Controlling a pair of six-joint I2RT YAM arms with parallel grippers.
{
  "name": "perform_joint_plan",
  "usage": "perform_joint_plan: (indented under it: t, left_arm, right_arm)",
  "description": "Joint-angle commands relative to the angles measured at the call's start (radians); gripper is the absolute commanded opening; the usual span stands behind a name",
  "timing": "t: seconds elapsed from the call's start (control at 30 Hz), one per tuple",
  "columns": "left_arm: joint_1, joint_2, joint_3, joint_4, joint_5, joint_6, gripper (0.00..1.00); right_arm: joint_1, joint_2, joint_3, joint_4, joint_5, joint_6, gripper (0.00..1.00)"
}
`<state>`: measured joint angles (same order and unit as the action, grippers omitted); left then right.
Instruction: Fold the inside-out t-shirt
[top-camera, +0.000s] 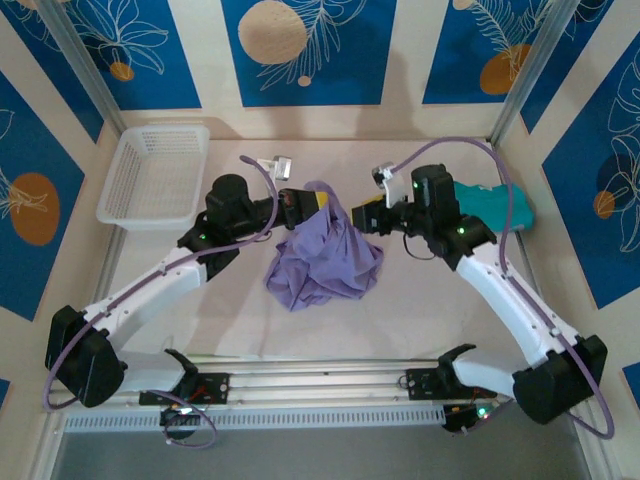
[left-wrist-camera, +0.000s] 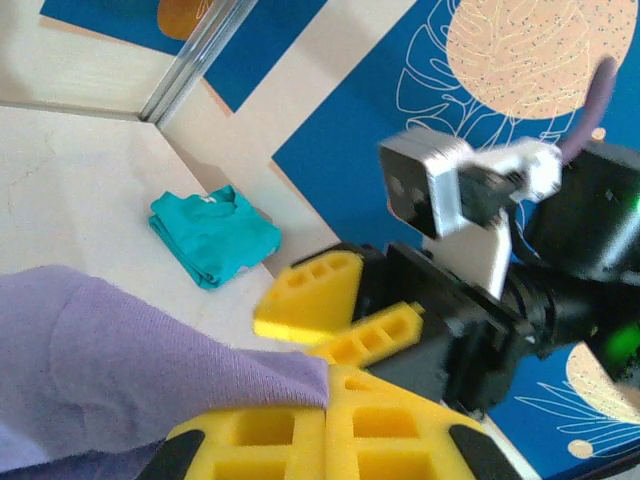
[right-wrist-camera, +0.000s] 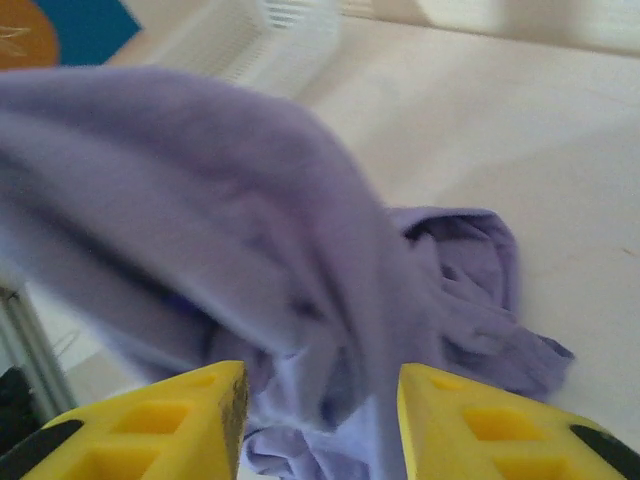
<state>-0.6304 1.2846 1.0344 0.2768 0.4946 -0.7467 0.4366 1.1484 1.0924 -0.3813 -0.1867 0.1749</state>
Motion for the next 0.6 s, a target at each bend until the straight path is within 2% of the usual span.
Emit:
perform_joint_plan:
  t: [0.0, 0.17, 0.23, 0.33, 0.4, 0.5, 0.57]
  left_arm:
    - [0.01, -0.011, -0.006, 0.046, 0.038, -0.01, 0.0]
    - [0.011, -0.015, -0.007, 0.046, 0.047, -0.01, 0.0]
    - [0.011, -0.017, -0.01, 0.045, 0.05, -0.007, 0.0]
    - [0.031, -0.035, -0.022, 0.029, 0.027, -0.006, 0.0]
    - [0.071, -0.054, -0.043, 0.006, -0.023, -0.017, 0.0]
    - [0.163, -0.034, -0.108, 0.093, -0.027, -0.131, 0.0]
    - [0.197, 0.004, -0.121, 0.146, 0.006, -0.188, 0.0]
  right_arm:
    - [0.021, 0.042, -0.053, 0.161, -0.074, 0.011, 0.48]
    - [0.041, 0.134, -0.029, 0.233, -0.098, 0.022, 0.52]
    - [0.055, 0.169, -0.005, 0.237, -0.089, 0.021, 0.5]
    - [0.043, 0.165, 0.013, 0.206, -0.1, 0.021, 0.14]
    - [0.002, 0.124, -0.014, 0.227, -0.208, 0.051, 0.01]
    - [-0.056, 0.096, -0.063, 0.348, -0.48, 0.178, 0.0]
    - [-0.052, 0.105, -0.063, 0.404, -0.582, 0.231, 0.0]
